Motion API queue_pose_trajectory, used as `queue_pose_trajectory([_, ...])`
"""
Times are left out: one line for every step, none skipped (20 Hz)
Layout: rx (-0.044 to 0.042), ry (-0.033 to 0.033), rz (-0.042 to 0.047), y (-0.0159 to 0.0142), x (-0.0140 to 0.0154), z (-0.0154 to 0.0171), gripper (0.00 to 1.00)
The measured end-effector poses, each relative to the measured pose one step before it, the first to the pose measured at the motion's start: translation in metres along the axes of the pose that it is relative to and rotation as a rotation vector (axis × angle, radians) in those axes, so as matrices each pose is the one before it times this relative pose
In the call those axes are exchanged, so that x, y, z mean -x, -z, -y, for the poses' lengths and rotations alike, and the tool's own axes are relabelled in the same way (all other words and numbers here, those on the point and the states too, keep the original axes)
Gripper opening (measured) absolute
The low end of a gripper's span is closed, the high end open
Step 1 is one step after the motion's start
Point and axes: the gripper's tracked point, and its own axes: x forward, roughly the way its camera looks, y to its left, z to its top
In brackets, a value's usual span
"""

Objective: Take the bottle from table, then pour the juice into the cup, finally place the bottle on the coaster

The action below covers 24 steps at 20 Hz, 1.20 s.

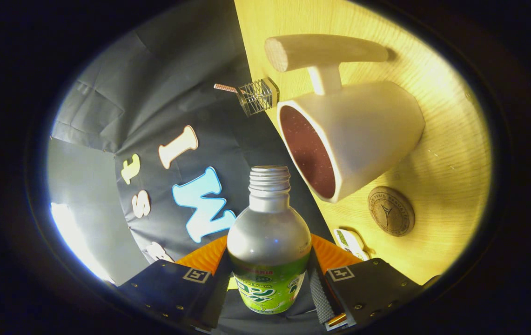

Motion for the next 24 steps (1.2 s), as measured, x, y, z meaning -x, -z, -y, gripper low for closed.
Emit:
queue_pose_trajectory([0.01314,0.00501,-0.00237,0.00029,-0.00008,0.00140,0.76])
queue_pose_trajectory([0.00821,0.00237,-0.00106,-0.00057,-0.00033,0.00132,0.76])
queue_pose_trajectory([0.00236,0.00037,0.00009,-0.00146,0.00051,-0.00050,0.76])
queue_pose_trajectory([0.00028,-0.00091,-0.00052,-0.00015,0.00010,-0.00009,0.76])
queue_pose_trajectory([0.00285,0.00012,-0.00110,0.00094,0.00014,-0.00019,0.76])
queue_pose_trajectory([0.00508,0.00073,0.00103,-0.00017,-0.00035,0.00115,0.76])
queue_pose_trajectory([0.00250,-0.00067,0.00130,-0.00116,0.00067,-0.00187,0.76])
queue_pose_trajectory([0.00027,-0.00245,-0.00106,-0.00012,-0.00001,-0.00112,0.76])
queue_pose_trajectory([0.00292,-0.00183,-0.00331,0.00211,-0.00020,-0.00118,0.76])
queue_pose_trajectory([0.00825,0.00063,-0.00329,0.00189,0.00040,-0.00044,0.76])
queue_pose_trajectory([0.01473,0.00224,-0.00261,0.00152,-0.00018,-0.00043,0.76])
queue_pose_trajectory([0.01585,0.00488,-0.00087,0.00027,0.00030,-0.00047,0.76])
queue_pose_trajectory([0.01584,0.00196,-0.00072,0.00026,0.00106,-0.00139,0.76])
queue_pose_trajectory([0.01061,-0.00064,0.00128,-0.00106,0.00071,-0.00082,0.76])
queue_pose_trajectory([0.00597,-0.00491,0.00227,-0.00057,0.00082,-0.00312,0.76])
queue_pose_trajectory([0.00344,-0.01078,0.00420,-0.00141,0.00054,-0.00292,0.76])
queue_pose_trajectory([0.00743,-0.00700,-0.00070,0.00048,-0.00014,-0.00322,0.76])
queue_pose_trajectory([0.01387,-0.00452,-0.00105,0.00001,-0.00045,-0.00174,0.76])
queue_pose_trajectory([0.02094,0.00005,-0.00347,0.00199,0.00036,-0.00212,0.76])
queue_pose_trajectory([0.02973,0.00060,-0.00181,0.00099,-0.00037,-0.00080,0.76])
queue_pose_trajectory([0.03346,0.00504,-0.00164,0.00091,0.00046,-0.00077,0.76])
queue_pose_trajectory([0.03711,0.00548,-0.00357,0.00049,0.00025,-0.00114,0.76])
queue_pose_trajectory([0.03839,0.00768,-0.00043,0.00068,-0.00069,-0.00067,0.76])
queue_pose_trajectory([0.03816,0.00602,-0.00121,0.00035,0.00039,-0.00171,0.76])
